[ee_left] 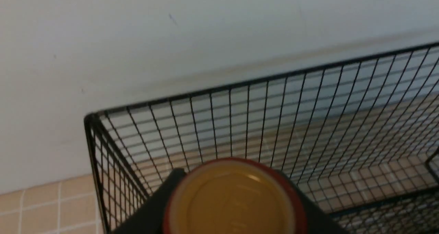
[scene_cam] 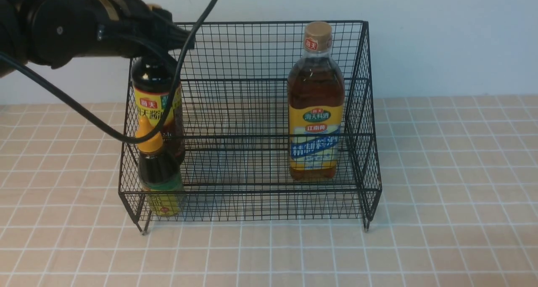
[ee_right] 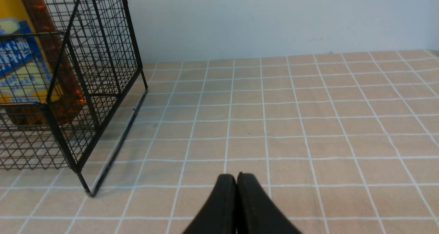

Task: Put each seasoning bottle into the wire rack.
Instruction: Use the left arm to put the condiment bottle back on the shelf

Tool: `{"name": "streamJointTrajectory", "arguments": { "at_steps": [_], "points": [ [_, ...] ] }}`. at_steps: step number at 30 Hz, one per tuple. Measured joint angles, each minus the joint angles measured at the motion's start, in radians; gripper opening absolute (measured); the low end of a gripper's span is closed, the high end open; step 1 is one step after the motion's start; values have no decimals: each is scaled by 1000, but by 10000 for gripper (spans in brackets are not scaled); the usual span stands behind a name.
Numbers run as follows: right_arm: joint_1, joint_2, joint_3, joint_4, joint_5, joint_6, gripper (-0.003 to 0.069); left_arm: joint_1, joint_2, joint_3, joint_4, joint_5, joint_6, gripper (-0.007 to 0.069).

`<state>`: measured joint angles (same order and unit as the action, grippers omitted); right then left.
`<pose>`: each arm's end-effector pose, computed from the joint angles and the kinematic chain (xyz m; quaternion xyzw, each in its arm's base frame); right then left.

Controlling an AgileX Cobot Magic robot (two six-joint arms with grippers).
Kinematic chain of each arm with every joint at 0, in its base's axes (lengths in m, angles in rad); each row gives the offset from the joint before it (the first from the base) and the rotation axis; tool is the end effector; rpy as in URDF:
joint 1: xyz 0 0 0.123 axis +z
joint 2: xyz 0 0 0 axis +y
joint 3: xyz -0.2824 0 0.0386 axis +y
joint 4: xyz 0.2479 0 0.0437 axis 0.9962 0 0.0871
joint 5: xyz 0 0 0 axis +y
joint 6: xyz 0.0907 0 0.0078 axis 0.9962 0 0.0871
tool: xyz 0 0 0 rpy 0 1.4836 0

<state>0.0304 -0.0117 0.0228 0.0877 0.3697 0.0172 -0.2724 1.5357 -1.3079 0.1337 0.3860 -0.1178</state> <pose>0.0525 0.0045 0.1729 0.0181 0.8023 0.0512 0.5944 0.3467 -0.0921 0.3476 0.1078 0.8591 -0.0448 0.4984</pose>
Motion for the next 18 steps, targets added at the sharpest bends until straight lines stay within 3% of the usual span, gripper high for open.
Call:
{"name": "streamJointTrajectory", "arguments": {
  "at_steps": [4,13,17,18],
  "points": [
    [0,0,0,0,0,0,-15,0,0,0,0,93,0,258],
    [0,0,0,0,0,0,-15,0,0,0,0,124,-5,265],
    [0,0,0,0,0,0,-15,0,-5,-5,0,155,-13,330],
    [0,0,0,0,0,0,-15,0,-10,-8,3,157,-19,384]
  ]
}}
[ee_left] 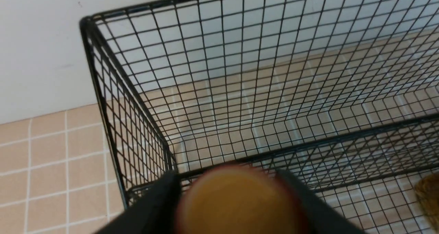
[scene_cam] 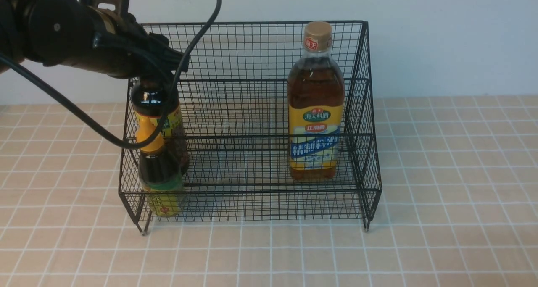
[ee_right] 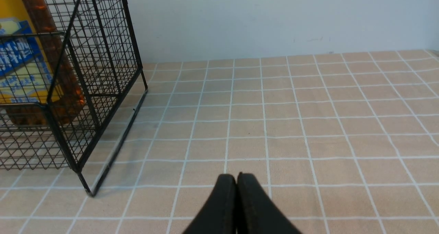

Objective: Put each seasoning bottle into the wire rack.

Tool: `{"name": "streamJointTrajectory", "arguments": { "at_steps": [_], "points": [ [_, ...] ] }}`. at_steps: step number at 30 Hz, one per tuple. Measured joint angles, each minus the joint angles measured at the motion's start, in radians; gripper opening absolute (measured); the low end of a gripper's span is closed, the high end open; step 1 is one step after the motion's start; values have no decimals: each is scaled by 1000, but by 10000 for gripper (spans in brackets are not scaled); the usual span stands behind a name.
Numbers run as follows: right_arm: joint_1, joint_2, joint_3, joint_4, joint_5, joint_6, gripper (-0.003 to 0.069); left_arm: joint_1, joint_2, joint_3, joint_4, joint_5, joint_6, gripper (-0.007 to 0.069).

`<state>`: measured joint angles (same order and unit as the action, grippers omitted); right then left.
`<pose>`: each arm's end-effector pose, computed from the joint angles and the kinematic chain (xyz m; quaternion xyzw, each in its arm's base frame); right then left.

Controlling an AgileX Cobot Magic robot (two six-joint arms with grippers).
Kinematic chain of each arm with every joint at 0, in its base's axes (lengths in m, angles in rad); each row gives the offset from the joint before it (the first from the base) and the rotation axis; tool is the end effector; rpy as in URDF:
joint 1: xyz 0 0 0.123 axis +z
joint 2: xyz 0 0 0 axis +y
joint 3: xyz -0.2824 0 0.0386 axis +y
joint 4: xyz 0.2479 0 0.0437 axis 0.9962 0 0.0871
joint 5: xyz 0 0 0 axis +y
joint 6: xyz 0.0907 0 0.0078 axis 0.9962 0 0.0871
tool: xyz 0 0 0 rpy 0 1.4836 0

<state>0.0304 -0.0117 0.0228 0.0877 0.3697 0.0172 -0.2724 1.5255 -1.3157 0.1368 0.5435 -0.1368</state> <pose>0.0525 0.0045 0.1729 0.0181 0.8023 0.0512 0.5944 0.3378 -0.0877 0.3421 0.0979 0.8927 -0.0324 0.4386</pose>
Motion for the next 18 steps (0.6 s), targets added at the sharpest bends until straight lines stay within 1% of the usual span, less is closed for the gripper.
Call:
{"name": "streamJointTrajectory", "arguments": {
  "at_steps": [4,6,10,13,14,15,17,18],
  "points": [
    [0,0,0,0,0,0,-15,0,-18,-3,0,1,-4,485],
    [0,0,0,0,0,0,-15,0,-35,-7,1,1,-10,505],
    [0,0,0,0,0,0,-15,0,-70,-29,16,1,-11,507],
    [0,0,0,0,0,0,-15,0,-117,-50,34,13,-11,485],
    [0,0,0,0,0,0,-15,0,-164,-68,42,42,-11,448],
    [0,0,0,0,0,0,-15,0,-164,-68,44,47,-11,443],
    [0,0,0,0,0,0,-15,0,-233,-89,48,108,-11,364],
    [0,0,0,0,0,0,-15,0,-281,-96,49,160,-11,283]
  ]
}}
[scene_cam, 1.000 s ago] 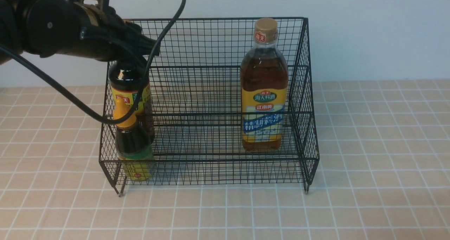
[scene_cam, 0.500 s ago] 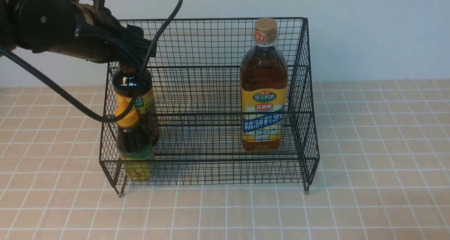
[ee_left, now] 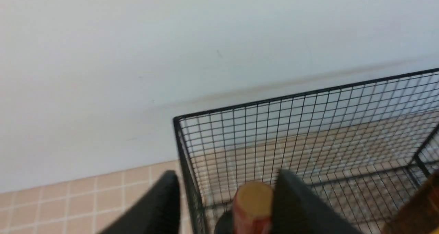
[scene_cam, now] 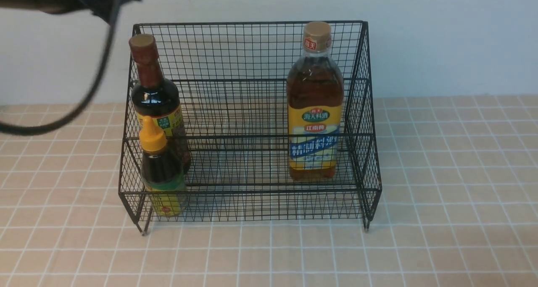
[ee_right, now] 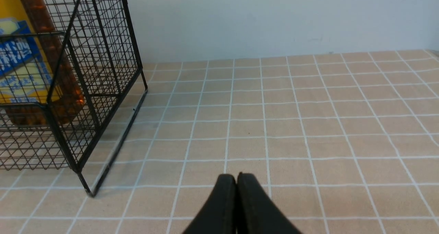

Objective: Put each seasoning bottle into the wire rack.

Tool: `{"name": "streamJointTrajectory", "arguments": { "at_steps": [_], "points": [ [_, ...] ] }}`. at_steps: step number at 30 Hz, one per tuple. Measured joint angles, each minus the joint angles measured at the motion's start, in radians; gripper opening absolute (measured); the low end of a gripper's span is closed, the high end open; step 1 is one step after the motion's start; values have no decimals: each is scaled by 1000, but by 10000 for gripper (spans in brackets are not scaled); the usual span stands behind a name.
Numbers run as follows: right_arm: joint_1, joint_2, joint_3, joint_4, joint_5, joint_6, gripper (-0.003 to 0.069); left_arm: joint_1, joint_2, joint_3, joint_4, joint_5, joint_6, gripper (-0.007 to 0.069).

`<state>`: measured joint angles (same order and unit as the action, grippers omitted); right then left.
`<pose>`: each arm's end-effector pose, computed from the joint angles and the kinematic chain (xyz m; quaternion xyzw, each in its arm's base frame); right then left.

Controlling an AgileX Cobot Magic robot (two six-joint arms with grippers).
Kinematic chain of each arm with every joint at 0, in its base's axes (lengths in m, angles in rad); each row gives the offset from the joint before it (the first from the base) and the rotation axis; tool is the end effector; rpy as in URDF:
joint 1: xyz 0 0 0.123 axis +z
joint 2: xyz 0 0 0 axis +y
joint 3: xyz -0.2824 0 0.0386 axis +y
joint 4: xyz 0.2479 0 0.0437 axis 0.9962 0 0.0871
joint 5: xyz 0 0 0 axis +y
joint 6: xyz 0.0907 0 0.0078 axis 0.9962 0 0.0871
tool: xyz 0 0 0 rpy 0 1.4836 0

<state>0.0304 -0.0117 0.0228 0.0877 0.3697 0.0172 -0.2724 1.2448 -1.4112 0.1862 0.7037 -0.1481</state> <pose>0.0525 0.0045 0.1729 0.0181 0.8023 0.0512 0.5944 0.2582 -0.0608 0.4483 0.0804 0.8400 -0.0238 0.5360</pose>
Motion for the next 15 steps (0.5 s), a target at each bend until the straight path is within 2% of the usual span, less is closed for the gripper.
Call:
{"name": "streamJointTrajectory", "arguments": {
  "at_steps": [1,4,6,13,15],
  "points": [
    [0,0,0,0,0,0,-15,0,-22,-2,0,32,0,248],
    [0,0,0,0,0,0,-15,0,-135,-6,1,152,0,78],
    [0,0,0,0,0,0,-15,0,-215,4,2,205,0,18],
    [0,0,0,0,0,0,-15,0,-467,160,-54,205,-24,-7],
    [0,0,0,0,0,0,-15,0,-590,275,-99,204,-25,-7]
  ]
}}
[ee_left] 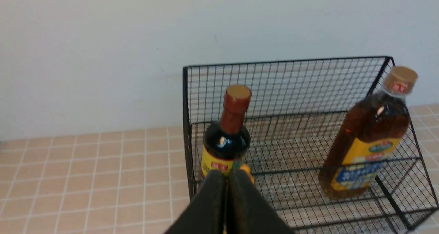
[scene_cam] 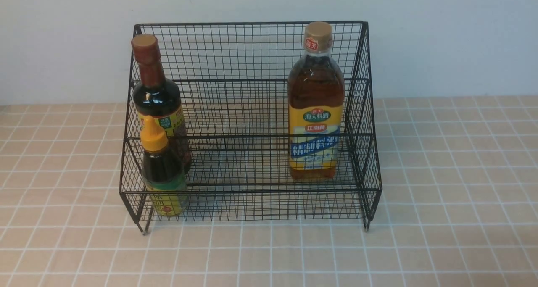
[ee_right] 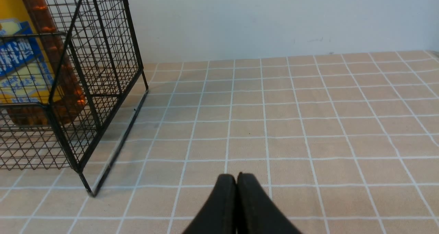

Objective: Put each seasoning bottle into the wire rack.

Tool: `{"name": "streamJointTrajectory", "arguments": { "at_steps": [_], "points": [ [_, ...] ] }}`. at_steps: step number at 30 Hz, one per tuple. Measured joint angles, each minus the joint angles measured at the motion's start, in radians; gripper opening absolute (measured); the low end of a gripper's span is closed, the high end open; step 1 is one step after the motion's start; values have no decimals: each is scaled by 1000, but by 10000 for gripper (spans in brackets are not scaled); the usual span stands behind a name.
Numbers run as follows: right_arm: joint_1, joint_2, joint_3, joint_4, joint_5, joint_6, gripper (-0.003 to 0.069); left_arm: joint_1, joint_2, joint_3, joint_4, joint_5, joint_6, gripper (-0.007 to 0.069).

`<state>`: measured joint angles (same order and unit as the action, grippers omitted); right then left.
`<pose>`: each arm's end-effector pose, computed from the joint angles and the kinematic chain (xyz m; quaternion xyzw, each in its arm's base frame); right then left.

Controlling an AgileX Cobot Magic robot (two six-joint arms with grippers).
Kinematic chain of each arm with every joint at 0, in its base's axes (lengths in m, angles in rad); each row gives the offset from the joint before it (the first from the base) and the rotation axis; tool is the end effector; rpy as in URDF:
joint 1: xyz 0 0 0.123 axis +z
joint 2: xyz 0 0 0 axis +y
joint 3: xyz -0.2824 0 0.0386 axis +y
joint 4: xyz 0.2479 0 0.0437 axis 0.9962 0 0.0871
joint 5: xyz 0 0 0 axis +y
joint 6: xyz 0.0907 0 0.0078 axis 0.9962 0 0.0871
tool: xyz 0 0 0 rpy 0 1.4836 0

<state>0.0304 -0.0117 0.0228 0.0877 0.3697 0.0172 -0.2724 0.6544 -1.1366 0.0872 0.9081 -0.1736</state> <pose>0.0525 0.0045 0.1729 0.0181 0.8023 0.0512 0.5944 0.0830 -0.0167 0.4491 0.0423 0.8143 -0.0852 0.5726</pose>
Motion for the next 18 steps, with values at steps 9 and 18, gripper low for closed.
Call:
{"name": "streamJointTrajectory", "arguments": {
  "at_steps": [9,18],
  "points": [
    [0,0,0,0,0,0,-15,0,-208,212,-138,76,4,-7],
    [0,0,0,0,0,0,-15,0,-251,227,-146,78,74,-7]
  ]
}}
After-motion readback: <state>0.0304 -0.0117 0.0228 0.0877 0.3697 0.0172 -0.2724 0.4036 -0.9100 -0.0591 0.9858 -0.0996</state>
